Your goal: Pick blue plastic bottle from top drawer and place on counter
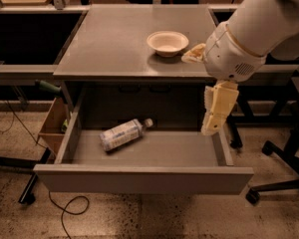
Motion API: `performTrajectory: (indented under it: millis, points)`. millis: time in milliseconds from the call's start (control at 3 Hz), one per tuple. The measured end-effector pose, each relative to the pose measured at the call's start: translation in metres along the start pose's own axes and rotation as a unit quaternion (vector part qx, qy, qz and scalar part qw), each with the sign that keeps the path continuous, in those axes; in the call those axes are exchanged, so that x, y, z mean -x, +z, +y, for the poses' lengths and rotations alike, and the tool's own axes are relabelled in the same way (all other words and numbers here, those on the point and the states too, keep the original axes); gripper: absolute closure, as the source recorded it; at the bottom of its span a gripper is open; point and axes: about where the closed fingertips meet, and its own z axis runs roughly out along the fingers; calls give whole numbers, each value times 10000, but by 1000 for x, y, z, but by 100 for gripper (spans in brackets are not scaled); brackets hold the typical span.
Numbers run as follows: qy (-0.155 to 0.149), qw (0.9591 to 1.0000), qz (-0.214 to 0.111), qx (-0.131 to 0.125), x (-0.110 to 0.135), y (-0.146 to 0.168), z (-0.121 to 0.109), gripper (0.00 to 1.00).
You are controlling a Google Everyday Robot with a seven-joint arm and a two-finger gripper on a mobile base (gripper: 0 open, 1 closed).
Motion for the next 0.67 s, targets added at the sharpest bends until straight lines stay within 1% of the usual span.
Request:
performTrajectory:
  millis: [333,667]
  points:
    - [-700,9971,-288,113,36,48,-8,0]
    - [-1424,9896,-180,-103,70,98,-24,0]
